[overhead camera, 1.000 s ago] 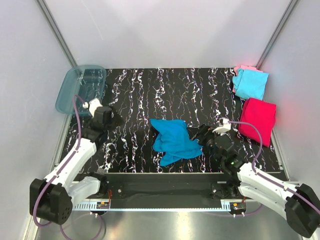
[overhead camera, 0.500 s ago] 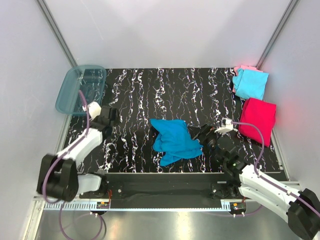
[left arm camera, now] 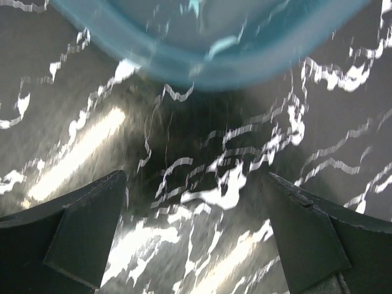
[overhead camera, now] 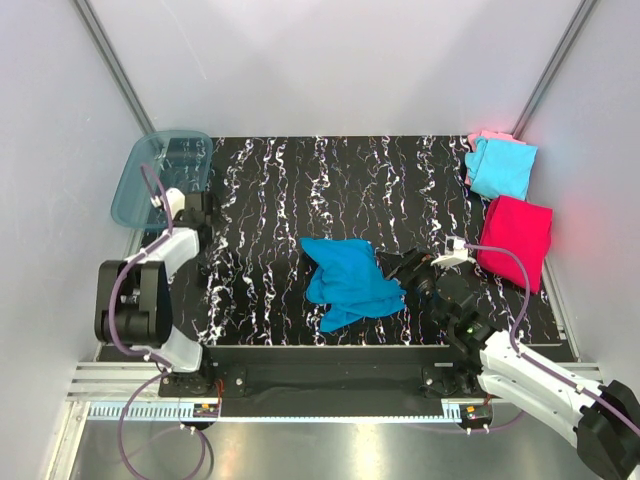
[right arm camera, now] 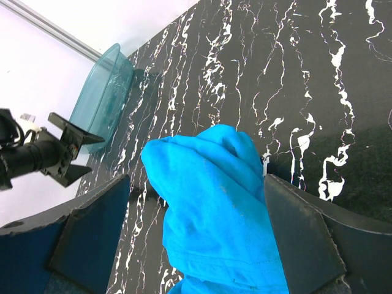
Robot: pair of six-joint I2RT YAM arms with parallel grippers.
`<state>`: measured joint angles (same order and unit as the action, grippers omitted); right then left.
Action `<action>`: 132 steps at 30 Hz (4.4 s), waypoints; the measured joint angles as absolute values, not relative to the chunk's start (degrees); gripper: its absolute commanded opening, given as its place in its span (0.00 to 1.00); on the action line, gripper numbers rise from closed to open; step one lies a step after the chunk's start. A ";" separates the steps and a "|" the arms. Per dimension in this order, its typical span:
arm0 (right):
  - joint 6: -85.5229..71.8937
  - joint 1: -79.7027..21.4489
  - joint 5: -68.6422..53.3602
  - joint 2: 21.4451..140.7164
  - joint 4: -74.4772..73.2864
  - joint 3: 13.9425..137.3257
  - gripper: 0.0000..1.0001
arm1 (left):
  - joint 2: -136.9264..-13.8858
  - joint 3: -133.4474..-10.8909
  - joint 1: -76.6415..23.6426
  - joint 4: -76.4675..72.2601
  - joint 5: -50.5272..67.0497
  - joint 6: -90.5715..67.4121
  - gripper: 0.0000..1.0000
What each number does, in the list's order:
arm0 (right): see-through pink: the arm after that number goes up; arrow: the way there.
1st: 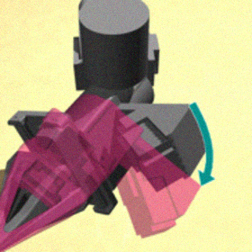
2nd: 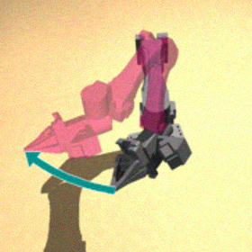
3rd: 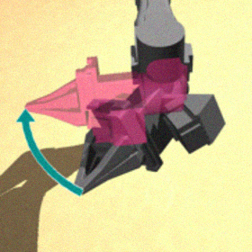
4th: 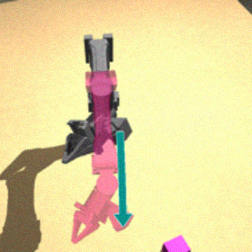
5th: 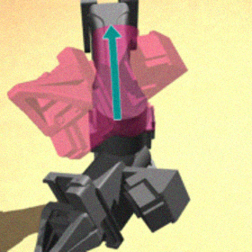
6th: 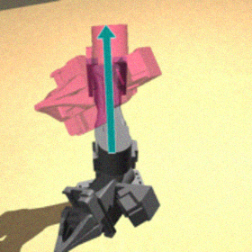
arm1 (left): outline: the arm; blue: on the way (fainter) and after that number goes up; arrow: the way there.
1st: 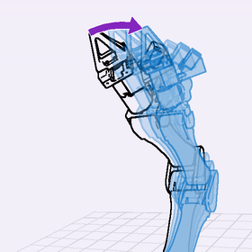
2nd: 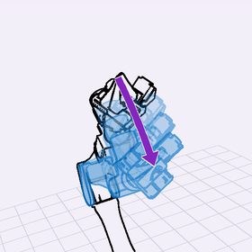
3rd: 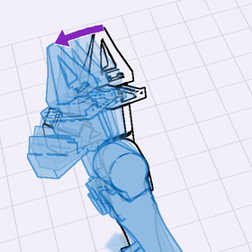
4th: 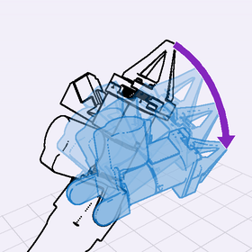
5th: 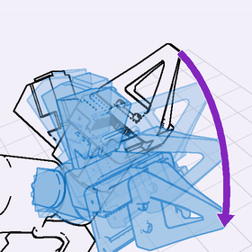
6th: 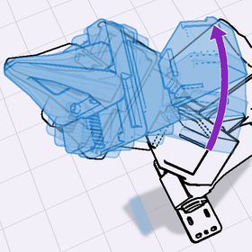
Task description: Fold and stack the t-shirts
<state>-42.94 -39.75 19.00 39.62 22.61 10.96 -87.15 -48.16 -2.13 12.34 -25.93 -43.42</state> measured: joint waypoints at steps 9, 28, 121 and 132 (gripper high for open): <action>-42.92 -39.75 19.68 36.95 21.32 10.57 0.97 | -99.94 -63.94 -0.36 14.63 -25.65 -40.71 0.99; -42.89 -39.75 20.05 35.97 21.08 10.22 0.97 | -108.66 -79.00 4.21 24.84 -21.78 -34.41 0.98; -51.77 -43.11 14.70 51.86 -17.02 22.35 0.89 | -62.87 -15.59 -83.94 -3.90 -48.21 -49.25 0.99; -54.02 -48.12 16.45 56.18 -12.99 22.26 0.87 | -65.54 -10.55 -84.44 -13.56 -47.90 -51.81 0.99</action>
